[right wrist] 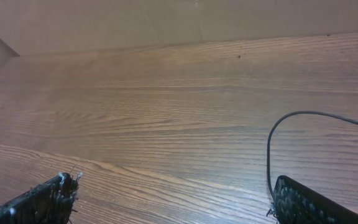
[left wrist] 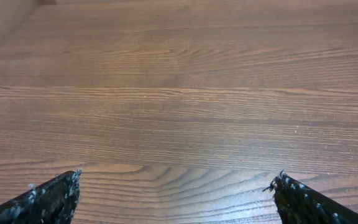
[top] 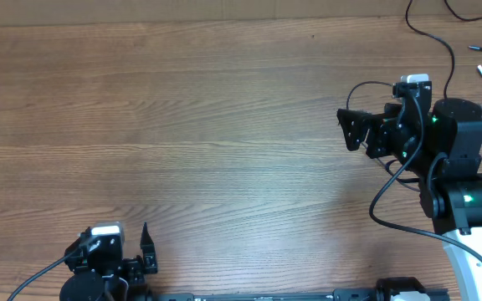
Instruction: Untangle cables
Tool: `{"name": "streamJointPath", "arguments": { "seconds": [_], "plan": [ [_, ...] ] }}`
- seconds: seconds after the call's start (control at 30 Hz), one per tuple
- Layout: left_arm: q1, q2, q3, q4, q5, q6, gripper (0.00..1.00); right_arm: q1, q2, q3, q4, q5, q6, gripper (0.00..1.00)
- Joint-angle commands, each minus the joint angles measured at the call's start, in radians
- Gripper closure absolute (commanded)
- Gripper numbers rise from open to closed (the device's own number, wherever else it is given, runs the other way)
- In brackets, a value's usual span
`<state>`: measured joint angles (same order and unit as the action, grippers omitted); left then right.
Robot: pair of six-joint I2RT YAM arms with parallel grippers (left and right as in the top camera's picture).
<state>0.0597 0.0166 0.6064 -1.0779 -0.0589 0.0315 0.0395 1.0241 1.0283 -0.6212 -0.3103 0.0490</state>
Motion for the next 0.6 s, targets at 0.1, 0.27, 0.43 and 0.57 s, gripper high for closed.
{"name": "streamJointPath", "arguments": {
  "seconds": [0.1, 0.27, 0.43, 0.57],
  "plan": [
    [0.007, -0.011, 0.000, 0.002, 0.011, -0.010, 0.00, -0.002, 0.003, 0.011, 0.006, 0.133, 0.000, 0.00],
    [0.007, -0.011, 0.000, 0.002, 0.011, -0.010, 0.00, -0.002, 0.008, 0.007, -0.001, 0.147, -0.001, 0.00],
    [0.007, -0.011, 0.000, 0.002, 0.011, -0.010, 0.00, -0.002, -0.028, -0.028, 0.048, 0.199, -0.001, 0.00],
    [0.007, -0.011, 0.000, 0.002, 0.011, -0.010, 0.01, -0.002, -0.151, -0.217, 0.297, 0.214, -0.001, 0.00]
  ]
}}
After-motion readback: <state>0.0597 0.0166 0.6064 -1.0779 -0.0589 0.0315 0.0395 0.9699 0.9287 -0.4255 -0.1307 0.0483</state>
